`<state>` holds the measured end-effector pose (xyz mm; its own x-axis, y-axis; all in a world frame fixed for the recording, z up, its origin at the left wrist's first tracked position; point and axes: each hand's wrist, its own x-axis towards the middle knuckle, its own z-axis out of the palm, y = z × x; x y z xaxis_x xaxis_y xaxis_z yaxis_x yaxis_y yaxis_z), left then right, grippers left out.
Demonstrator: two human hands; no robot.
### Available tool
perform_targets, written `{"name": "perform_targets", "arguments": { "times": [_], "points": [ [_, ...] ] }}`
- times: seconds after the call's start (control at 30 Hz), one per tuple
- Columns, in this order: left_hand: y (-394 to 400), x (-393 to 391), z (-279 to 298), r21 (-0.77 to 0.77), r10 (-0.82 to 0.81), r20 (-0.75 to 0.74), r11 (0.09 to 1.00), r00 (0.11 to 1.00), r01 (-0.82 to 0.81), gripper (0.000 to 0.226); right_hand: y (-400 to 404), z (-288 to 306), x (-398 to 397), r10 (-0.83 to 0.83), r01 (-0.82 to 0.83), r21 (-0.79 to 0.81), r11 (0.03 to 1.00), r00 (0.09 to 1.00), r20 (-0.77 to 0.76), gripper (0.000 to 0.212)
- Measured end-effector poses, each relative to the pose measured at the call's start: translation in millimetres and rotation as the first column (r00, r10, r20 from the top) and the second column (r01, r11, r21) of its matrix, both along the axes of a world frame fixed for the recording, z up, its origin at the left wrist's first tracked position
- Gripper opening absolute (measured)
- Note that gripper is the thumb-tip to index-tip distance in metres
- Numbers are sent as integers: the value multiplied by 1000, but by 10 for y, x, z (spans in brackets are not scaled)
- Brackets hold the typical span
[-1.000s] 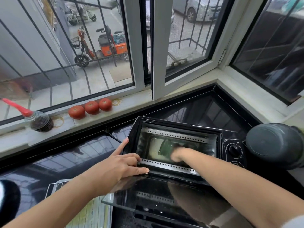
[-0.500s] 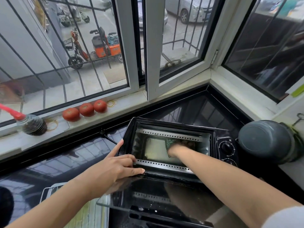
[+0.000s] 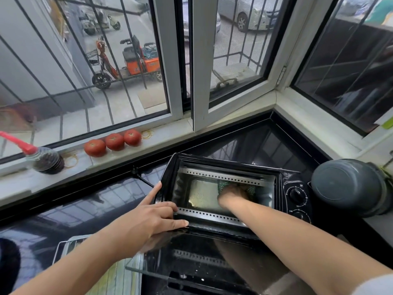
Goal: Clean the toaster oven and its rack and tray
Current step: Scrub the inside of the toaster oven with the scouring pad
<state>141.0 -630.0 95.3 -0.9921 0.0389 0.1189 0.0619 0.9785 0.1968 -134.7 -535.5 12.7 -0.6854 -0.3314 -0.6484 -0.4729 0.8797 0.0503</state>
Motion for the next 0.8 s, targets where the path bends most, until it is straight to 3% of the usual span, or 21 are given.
{"name": "perform_targets", "arguments": {
  "times": [0.07,0.17,0.27,0.33,0.43,0.47,0.57,0.67,0.8],
  "points": [
    [-16,-14,-10,8,3,-19,1000,1000,-2,33,11,-27,-53,7,-6,-41,999,1000,14,67],
    [-53,-54,-26,2,-2,5,1000,1000,2,36,69,56,-39,111,-115,27,993,987,116,48],
    [-46,-46,-49,10,4,-2,1000,1000,-4,33,80,79,28,241,-249,33,968,957,163,49],
    [-26,-23,-46,13,2,-7,1000,1000,-2,33,45,28,5,234,-236,25,971,970,69,51],
    [-7,-22,13,16,5,-5,1000,1000,-4,34,79,132,-54,87,-91,-65,994,995,-52,44],
    [-3,-27,25,16,3,-5,1000,1000,-3,33,96,136,-53,67,-68,-49,996,998,-20,46],
    [7,-48,3,29,13,-4,999,1000,-12,31,100,179,-9,237,-241,84,967,970,52,50],
    [-23,-64,-31,56,11,-3,998,1000,-10,33,51,133,-8,331,-340,94,936,939,93,53],
    [1,-33,-30,29,7,-3,1000,1000,-7,33,117,43,25,153,-149,95,984,987,-39,75]
  ]
}}
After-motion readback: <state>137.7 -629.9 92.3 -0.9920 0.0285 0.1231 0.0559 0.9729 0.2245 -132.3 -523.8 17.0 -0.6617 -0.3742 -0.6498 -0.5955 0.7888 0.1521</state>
